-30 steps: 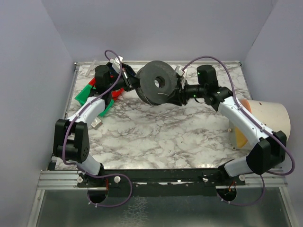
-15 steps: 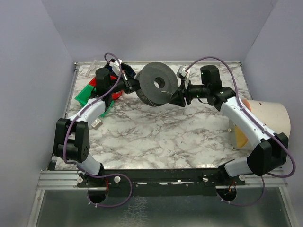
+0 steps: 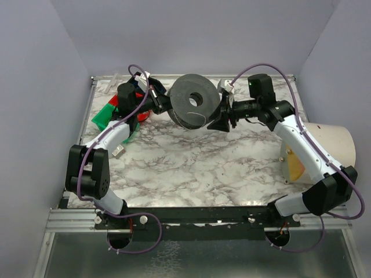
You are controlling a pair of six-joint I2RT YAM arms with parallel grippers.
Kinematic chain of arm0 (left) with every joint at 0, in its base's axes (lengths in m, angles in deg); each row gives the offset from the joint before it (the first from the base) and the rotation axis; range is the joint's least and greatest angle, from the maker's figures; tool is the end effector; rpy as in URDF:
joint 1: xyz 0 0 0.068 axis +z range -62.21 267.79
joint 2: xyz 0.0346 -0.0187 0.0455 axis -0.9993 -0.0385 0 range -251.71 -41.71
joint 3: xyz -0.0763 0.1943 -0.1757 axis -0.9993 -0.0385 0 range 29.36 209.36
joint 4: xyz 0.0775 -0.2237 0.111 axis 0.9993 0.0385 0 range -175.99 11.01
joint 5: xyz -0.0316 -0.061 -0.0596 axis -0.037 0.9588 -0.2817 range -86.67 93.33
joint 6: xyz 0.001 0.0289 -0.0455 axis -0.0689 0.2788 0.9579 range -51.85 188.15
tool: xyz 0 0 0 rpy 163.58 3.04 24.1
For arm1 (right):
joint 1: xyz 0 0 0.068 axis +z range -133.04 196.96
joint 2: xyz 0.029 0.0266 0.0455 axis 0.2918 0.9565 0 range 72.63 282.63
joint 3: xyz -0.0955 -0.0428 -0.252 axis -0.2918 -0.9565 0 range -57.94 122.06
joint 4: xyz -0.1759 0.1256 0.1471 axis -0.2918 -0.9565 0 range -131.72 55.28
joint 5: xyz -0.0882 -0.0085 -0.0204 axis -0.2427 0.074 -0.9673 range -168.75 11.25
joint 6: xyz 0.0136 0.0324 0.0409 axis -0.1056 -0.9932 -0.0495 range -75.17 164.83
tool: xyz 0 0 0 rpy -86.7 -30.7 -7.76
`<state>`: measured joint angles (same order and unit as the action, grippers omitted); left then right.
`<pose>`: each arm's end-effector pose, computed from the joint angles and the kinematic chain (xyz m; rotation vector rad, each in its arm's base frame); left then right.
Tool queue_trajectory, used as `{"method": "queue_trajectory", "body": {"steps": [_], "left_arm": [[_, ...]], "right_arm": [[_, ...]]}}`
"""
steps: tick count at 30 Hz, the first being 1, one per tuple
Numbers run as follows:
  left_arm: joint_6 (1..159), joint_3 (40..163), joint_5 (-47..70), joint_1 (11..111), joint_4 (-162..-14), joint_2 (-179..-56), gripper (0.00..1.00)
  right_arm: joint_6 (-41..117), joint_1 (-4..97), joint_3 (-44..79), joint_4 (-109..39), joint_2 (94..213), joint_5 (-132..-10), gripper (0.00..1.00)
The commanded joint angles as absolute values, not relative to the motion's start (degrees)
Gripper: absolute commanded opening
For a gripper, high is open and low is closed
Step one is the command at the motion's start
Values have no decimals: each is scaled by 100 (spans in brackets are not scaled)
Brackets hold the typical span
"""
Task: Wrap the cables
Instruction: Wrap the cable around the cable reel.
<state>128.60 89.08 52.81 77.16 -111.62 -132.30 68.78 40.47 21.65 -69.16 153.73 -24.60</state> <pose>0.3494 -0.0931 0.2945 -0.0702 1.9131 -1.5977 0.2659 0.1472 0.3722 -1.2827 1.6217 1.0186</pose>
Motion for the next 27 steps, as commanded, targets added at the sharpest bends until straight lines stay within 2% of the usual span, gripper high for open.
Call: {"method": "queue_trajectory", "body": {"steps": [1, 6, 10, 17, 27], "left_arm": [[12979, 8922, 5355, 7689, -11575, -13216, 0], [12968, 8895, 5352, 7694, -11578, -13197, 0], [12977, 8904, 5345, 7689, -11578, -13203, 0], [12950, 8873, 5334, 7689, -11587, -13200, 0], [12933, 8868, 5326, 7689, -11587, -13231, 0]], "right_arm": [[6565, 4026, 2499, -6991, 15364, -2210, 50], [6130, 4026, 2736, -6874, 15411, -1939, 50], [5698, 4026, 2783, -6479, 15455, -2321, 51], [5643, 4043, 2623, -6072, 15613, -2864, 57], [5694, 4261, 2592, -5994, 15915, -2754, 57]]}}
